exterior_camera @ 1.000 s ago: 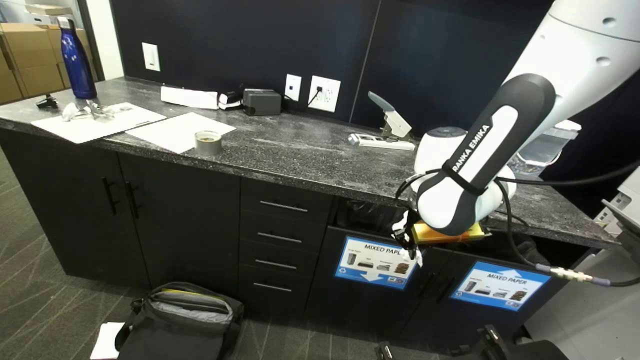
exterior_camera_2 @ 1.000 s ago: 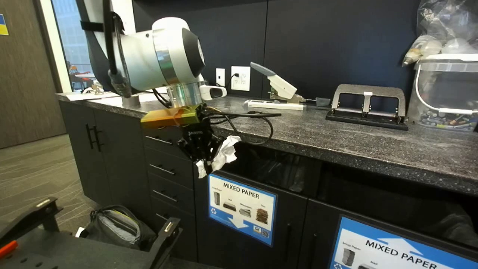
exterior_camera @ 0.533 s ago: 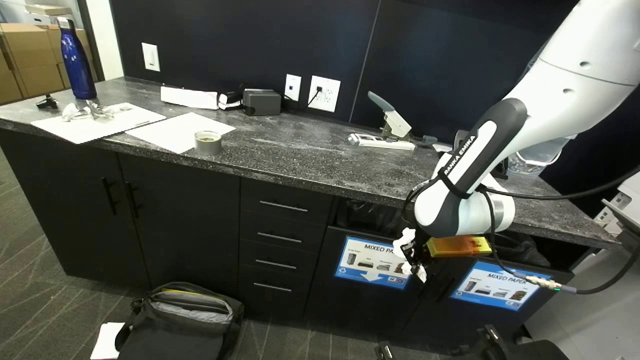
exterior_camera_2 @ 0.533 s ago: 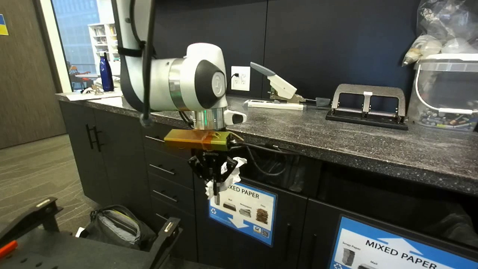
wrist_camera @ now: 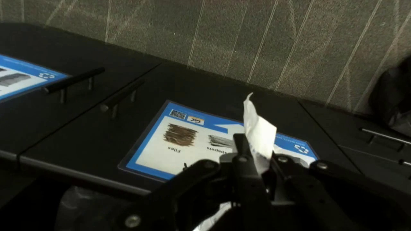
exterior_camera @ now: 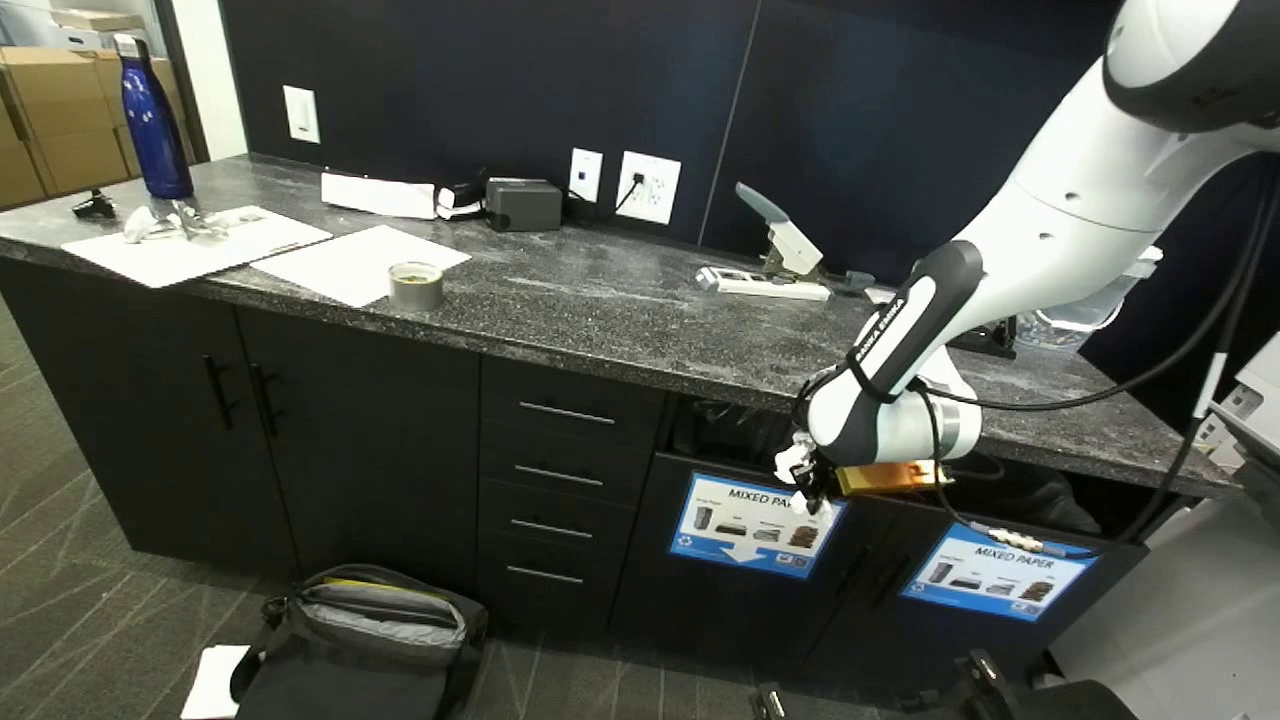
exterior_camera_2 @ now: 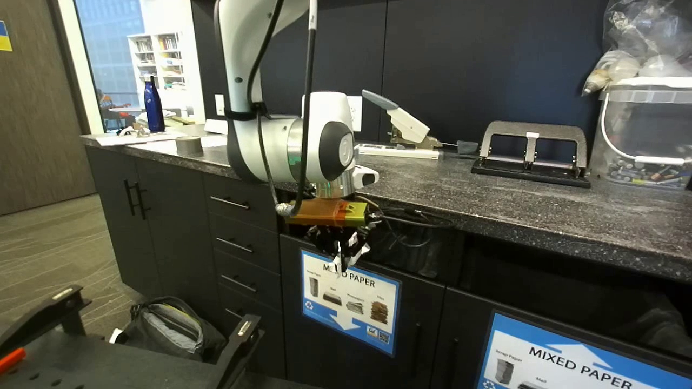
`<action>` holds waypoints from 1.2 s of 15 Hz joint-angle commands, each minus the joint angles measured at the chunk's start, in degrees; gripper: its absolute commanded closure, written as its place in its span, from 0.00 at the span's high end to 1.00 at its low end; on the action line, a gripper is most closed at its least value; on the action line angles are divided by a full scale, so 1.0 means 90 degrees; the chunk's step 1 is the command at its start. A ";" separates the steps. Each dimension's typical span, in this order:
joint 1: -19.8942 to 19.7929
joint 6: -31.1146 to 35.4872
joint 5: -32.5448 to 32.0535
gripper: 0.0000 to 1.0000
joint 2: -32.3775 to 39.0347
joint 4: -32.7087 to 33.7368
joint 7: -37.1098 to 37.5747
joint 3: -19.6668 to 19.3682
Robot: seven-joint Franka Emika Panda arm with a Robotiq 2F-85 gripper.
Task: Remove all the paper trash from the table and put them in the bin on the left
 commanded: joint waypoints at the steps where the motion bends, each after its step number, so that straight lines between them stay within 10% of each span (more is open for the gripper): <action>1: 0.0363 0.0804 0.0222 0.11 0.0650 0.0628 0.0121 -0.0268; 8: 0.0760 0.3788 0.1379 0.12 0.1019 0.0225 0.0402 -0.0285; 18: 0.0951 0.4219 0.2420 0.09 0.2354 0.1508 0.0397 -0.0240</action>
